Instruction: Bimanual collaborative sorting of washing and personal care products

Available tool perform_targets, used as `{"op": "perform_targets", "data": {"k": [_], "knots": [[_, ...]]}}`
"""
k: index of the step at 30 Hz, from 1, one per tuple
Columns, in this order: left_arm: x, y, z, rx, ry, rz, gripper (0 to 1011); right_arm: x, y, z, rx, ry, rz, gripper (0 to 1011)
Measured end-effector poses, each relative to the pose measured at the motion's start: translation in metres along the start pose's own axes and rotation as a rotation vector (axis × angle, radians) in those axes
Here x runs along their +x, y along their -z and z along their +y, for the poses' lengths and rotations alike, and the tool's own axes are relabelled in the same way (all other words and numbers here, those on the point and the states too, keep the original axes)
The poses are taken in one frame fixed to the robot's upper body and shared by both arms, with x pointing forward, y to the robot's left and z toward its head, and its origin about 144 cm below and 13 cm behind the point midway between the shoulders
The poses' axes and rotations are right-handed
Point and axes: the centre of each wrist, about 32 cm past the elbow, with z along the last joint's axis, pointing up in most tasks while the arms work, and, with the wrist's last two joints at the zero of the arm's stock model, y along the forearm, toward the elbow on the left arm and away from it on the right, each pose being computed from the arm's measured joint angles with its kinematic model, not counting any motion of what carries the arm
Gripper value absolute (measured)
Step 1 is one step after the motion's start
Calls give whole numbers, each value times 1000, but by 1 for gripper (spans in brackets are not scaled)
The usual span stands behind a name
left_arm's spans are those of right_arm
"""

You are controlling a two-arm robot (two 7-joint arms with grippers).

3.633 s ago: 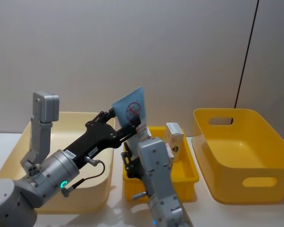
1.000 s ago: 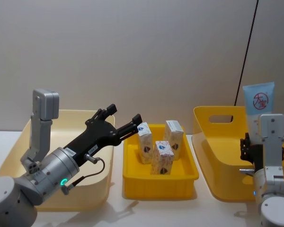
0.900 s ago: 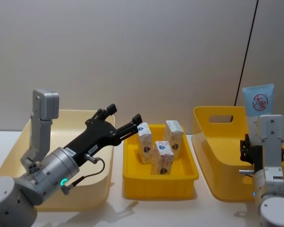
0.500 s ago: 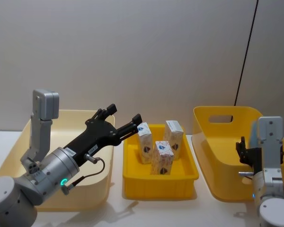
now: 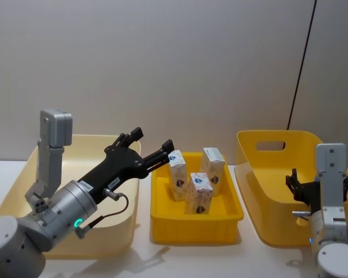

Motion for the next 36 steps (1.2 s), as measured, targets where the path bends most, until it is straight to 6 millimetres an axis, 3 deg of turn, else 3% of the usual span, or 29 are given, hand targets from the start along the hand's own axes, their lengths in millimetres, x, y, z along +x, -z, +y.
{"op": "perform_targets", "data": {"k": [17, 36], "knots": [[0, 0, 0, 0, 0, 0, 1004, 3, -2, -5, 63, -6, 23, 1001], [0, 0, 0, 0, -1, 0, 1003, 18, -10, -31, 295, -47, 138, 1001]]}}
